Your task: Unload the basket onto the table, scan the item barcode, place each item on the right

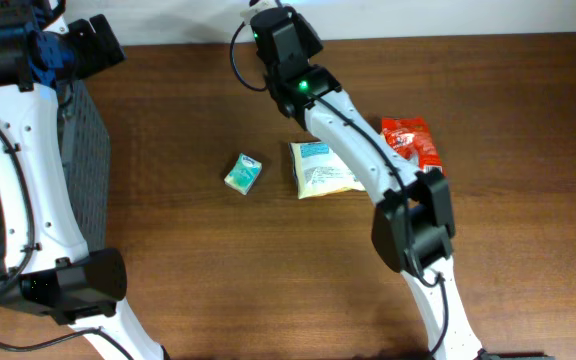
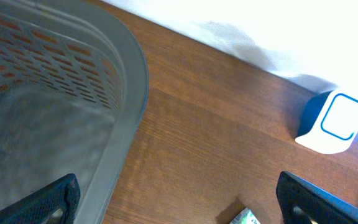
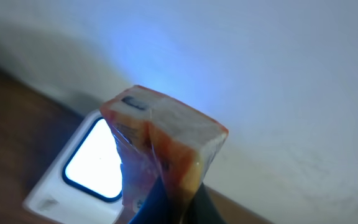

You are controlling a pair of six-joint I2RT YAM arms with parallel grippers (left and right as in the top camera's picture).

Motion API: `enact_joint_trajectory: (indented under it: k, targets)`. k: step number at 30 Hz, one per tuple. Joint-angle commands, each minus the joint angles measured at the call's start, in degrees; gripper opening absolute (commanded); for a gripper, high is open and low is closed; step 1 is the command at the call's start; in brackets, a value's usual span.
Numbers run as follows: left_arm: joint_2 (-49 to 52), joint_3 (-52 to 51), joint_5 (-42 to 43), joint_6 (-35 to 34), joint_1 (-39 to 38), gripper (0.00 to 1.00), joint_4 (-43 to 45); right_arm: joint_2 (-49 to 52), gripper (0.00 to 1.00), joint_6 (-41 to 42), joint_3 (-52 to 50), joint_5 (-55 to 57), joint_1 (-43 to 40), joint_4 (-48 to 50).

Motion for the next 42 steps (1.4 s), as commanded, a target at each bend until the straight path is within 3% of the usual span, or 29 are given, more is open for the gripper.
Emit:
enact_joint_trajectory:
  k: [1,9,12,15,21,24,28,36,42]
  targets:
    - [0.4,0.7,-0.6,0.9,0.3,0.99,0.1,4.4,0.04,-11.6,0.0,0.0,-1.1,4.2]
    - [0.4,0.7,-0.6,0.9,0.3,0.99,0.1,5.9,0.04,-7.3,0.0,-2.7,-1.9,3.7]
    - [0.4,0.7,-0.6,0.9,0.2,0.99,0.1,4.7,0.04,3.7,0.7,6.2,-2.6,3.4]
    - [0.4,0.7,-0.6,0.9,0.3,0.99,0.1,-2.1,0.04,17.0,1.2,6.1,-6.3,-4.7]
    - [0.4,0.7,-0.6,0.9,0.2,0.99,0.1,-16.8,0.04,45.5,1.2,-17.2,-26.4,-31.1]
    - [0.4,0.7,-0.6,0.9,0.3,0.99,0.1,-16.5,0.04,46.2,1.2,-26.9,-37.2,-44.1]
    - [0.4,0.7,-0.6,0.9,0.2,0.99,0.1,-14.6,0.04,46.1,-2.3,-30.4,-47.0,-54.0]
    - [0.4,0.7,-0.6,0.9,0.3,0.99,0.1,-14.5,0.04,46.2,-20.2,-30.4,-57.4,-46.2]
    - [0.4,0.7,-0.6,0.9,0.3,0.99,0.1,-14.5,0.04,46.2,-22.3,-30.1,-60.7,-44.4]
